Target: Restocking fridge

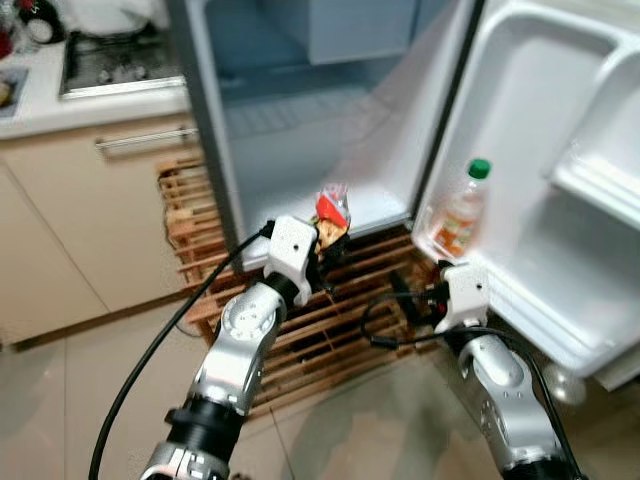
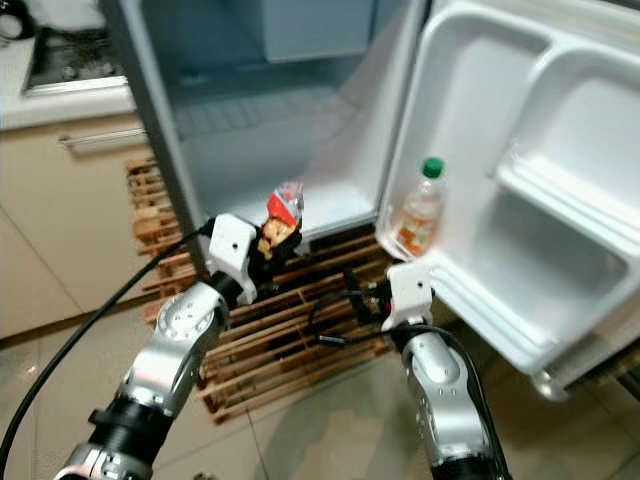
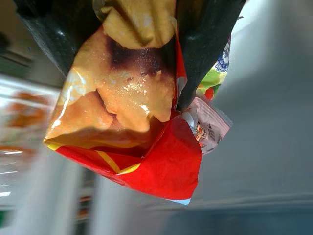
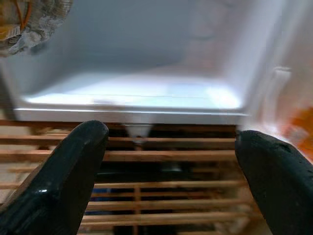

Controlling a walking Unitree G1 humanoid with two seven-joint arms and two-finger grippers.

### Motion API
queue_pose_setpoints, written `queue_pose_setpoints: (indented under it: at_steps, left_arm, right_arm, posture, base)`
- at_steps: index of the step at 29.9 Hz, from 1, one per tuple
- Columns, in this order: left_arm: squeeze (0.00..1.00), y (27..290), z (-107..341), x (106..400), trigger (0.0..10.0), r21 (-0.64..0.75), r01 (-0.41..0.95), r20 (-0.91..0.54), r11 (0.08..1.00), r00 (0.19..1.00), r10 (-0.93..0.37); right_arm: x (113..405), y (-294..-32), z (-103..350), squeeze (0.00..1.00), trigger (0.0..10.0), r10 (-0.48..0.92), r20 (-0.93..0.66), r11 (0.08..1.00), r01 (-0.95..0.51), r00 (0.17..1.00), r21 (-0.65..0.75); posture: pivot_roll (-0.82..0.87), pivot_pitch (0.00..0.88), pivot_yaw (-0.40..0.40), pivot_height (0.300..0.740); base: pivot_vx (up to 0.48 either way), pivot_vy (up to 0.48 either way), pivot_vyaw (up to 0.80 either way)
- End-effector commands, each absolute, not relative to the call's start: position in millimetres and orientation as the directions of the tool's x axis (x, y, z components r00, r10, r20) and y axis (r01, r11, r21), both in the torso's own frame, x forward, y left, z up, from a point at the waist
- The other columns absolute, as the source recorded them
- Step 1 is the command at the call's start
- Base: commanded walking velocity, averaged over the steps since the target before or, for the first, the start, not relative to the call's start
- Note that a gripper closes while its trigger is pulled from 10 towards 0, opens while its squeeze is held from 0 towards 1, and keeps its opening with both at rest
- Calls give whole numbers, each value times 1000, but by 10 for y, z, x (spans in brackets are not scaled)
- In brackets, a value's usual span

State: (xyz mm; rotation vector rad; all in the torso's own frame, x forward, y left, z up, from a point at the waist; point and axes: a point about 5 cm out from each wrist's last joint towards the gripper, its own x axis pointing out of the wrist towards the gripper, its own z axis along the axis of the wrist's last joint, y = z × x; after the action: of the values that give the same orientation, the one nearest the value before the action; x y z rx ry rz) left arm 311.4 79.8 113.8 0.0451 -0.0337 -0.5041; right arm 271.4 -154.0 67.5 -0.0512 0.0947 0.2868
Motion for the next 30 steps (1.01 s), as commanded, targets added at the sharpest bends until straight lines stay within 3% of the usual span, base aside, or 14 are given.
queue_pose_setpoints:
  at_steps: [1, 7, 10, 16, 22, 30]
  left_arm:
    - [0, 786, 1199, 3172, 10000, 64, 456, 33, 888, 888, -459]
    - [0, 769, 1156, 3223, 10000, 105, 408, -11, 907, 912, -409]
    - [0, 665, 1158, 3190, 10000, 143, 466, -12, 873, 883, -469]
    - [0, 655, 1190, 3203, 10000, 96, 454, 20, 886, 889, -458]
    - [0, 692, 1185, 3238, 10000, 103, 431, 15, 897, 901, -434]
    - [0, 707, 1170, 3246, 10000, 98, 427, 9, 899, 903, -430]
  right_arm:
    - [2702, -1537, 684, 0, 10000, 289, -100, 954, -295, 952, -50]
    - [2690, -1554, 676, 0, 10000, 289, -109, 953, -296, 951, -58]
    - [2689, -1583, 686, 0, 10000, 277, -102, 958, -283, 955, -44]
    - [2675, -1603, 662, 0, 10000, 273, -114, 959, -280, 955, -41]
    - [2632, -1617, 619, 0, 10000, 277, -136, 957, -286, 951, -52]
    - [2504, -2038, 442, 0, 10000, 71, -242, 978, -115, 968, -172]
  posture:
    - [-209, 0, 8, 740]
    - [-216, 0, 8, 740]
    - [-221, 0, 10, 740]
    - [-227, 0, 12, 740]
    - [-228, 0, 14, 740]
    - [-233, 0, 18, 740]
  base:
    - [0, -428, 681]
    - [223, -401, 673]
    - [304, -368, 615]
    - [348, -291, 0]
    - [0, 0, 0]
    - [0, 0, 0]
